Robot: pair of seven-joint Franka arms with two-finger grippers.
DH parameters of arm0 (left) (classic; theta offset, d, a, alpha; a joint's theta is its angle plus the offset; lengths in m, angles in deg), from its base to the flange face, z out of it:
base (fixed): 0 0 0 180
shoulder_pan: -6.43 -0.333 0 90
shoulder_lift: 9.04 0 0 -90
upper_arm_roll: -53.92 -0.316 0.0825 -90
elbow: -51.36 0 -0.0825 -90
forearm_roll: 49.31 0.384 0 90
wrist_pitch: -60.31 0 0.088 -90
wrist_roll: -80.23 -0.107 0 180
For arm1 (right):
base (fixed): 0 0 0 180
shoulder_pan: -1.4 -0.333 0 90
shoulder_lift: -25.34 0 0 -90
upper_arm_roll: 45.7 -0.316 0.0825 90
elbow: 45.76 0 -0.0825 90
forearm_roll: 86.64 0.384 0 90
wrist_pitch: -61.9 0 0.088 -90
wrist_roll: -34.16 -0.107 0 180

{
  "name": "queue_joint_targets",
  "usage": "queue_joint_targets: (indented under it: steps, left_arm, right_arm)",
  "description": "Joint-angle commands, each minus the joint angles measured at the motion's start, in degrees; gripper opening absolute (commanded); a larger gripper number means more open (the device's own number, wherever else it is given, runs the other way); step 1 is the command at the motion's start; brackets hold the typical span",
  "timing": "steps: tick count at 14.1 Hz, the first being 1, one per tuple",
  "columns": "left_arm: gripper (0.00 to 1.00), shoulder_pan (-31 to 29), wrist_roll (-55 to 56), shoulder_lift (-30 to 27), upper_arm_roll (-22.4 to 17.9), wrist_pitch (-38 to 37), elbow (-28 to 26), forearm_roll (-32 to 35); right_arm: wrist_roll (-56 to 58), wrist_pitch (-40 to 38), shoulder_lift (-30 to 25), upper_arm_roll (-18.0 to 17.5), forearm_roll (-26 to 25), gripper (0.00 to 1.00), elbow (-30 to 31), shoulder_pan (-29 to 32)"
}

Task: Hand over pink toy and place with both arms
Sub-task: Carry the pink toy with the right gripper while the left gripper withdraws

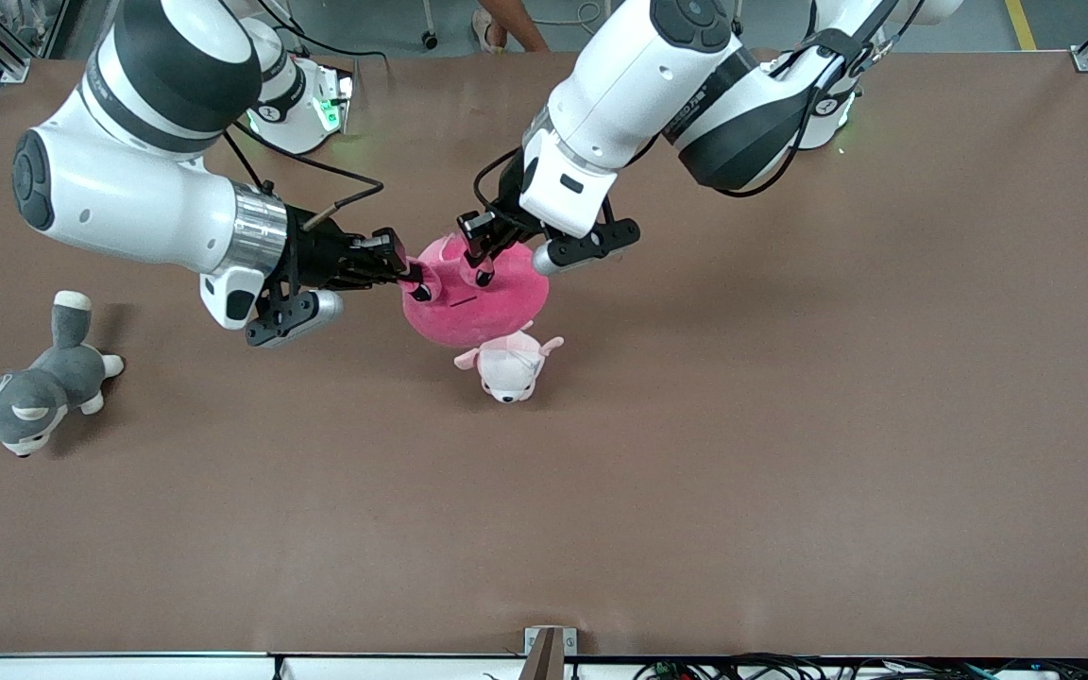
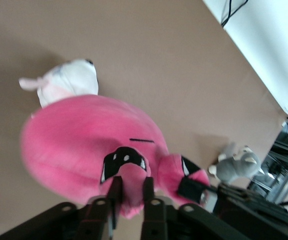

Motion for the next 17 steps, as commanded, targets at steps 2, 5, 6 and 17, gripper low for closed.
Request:
queue_joint_targets:
  steps: [2,5,6,17]
  left_arm:
    - [1.0,1.54,1.4,0.4,-0.42,-0.48,1.4,5.64]
    - [1.0,0.49,-1.93,0.06,-2.78,-2.31,1.05,11.76]
    - [1.0,0.4,-2.99,-0.12,-3.75,-5.28,1.05,14.32]
    - [1.0,-19.89,-45.24,-2.31,-5.78,-24.81,0.96,17.59]
  right_arm:
    - [0.36,-1.71,-0.34,0.23,-0.81,0.0,-0.38,-0.11]
    - [3.08,-4.34,-0.7,0.84,-2.74,0.0,-0.73,3.38]
    - [4.13,-5.57,-0.7,0.93,-2.83,0.0,-0.99,5.23]
    - [17.05,-5.94,3.77,1.02,-12.49,0.0,-1.17,21.77]
